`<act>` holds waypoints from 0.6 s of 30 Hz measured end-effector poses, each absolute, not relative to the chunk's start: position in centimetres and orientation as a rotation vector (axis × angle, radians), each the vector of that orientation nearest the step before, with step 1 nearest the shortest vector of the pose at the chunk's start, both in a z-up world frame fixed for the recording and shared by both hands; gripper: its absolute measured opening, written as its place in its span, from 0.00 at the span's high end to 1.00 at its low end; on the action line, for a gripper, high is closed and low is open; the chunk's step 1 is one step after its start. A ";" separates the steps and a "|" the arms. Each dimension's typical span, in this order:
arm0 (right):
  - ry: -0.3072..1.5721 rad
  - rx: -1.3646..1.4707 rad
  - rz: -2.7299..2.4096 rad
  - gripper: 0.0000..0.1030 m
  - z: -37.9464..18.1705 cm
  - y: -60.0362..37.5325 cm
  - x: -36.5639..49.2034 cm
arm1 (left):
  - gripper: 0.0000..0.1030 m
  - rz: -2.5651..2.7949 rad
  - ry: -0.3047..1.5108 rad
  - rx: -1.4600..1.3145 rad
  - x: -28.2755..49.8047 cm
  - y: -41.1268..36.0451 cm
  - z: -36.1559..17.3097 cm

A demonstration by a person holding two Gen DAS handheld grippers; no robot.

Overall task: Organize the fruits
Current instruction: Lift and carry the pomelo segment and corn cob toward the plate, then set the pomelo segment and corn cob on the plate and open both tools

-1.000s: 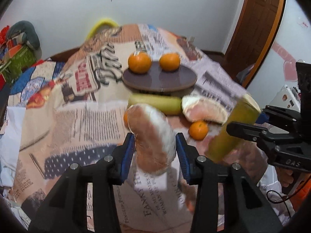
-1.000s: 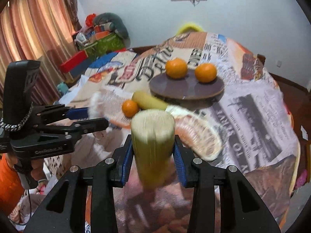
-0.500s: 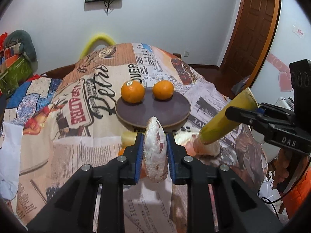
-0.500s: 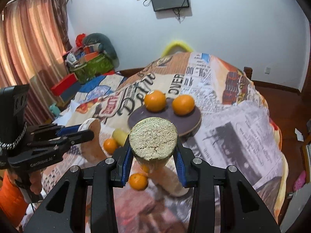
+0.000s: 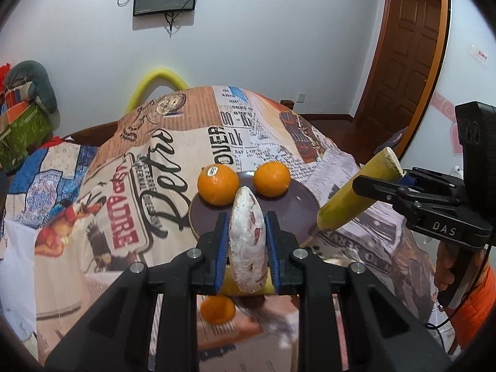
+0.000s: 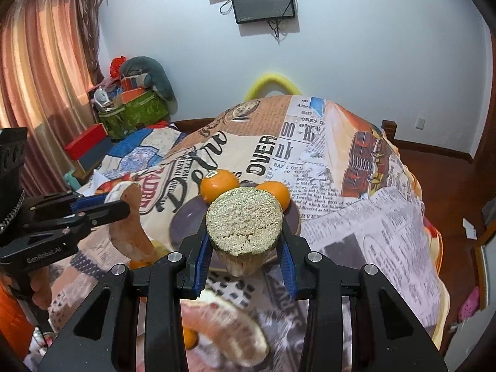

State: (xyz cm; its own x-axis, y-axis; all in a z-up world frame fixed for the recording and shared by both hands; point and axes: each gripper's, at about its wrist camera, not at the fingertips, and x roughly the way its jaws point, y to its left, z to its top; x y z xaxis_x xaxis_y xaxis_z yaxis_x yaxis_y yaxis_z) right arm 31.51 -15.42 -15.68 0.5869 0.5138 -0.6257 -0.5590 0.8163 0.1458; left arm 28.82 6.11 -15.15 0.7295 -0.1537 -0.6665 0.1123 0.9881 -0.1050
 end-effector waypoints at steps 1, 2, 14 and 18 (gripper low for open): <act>0.710 -0.073 0.625 0.66 -15.8 -15.3 31.8 | 0.78 -0.143 0.740 -0.053 29.4 6.2 -15.3; 0.714 -0.078 0.625 0.66 -16.1 -15.1 32.2 | 0.78 -0.139 0.742 -0.052 29.9 6.2 -15.4; 0.776 -0.148 0.657 0.66 -18.5 -12.5 34.9 | 0.78 -0.159 0.773 -0.095 34.9 6.9 -17.1; 0.782 -0.157 0.670 0.66 -19.0 -11.7 35.7 | 0.78 -0.160 0.787 -0.098 36.1 6.9 -17.9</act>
State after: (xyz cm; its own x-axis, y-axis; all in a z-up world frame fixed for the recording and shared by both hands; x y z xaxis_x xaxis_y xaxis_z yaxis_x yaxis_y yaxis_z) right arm 35.74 -11.71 -19.00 0.5166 0.4992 -0.6957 -0.6109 0.7842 0.1091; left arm 36.11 6.85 -17.86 0.6949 -0.1796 -0.6963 0.1068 0.9834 -0.1470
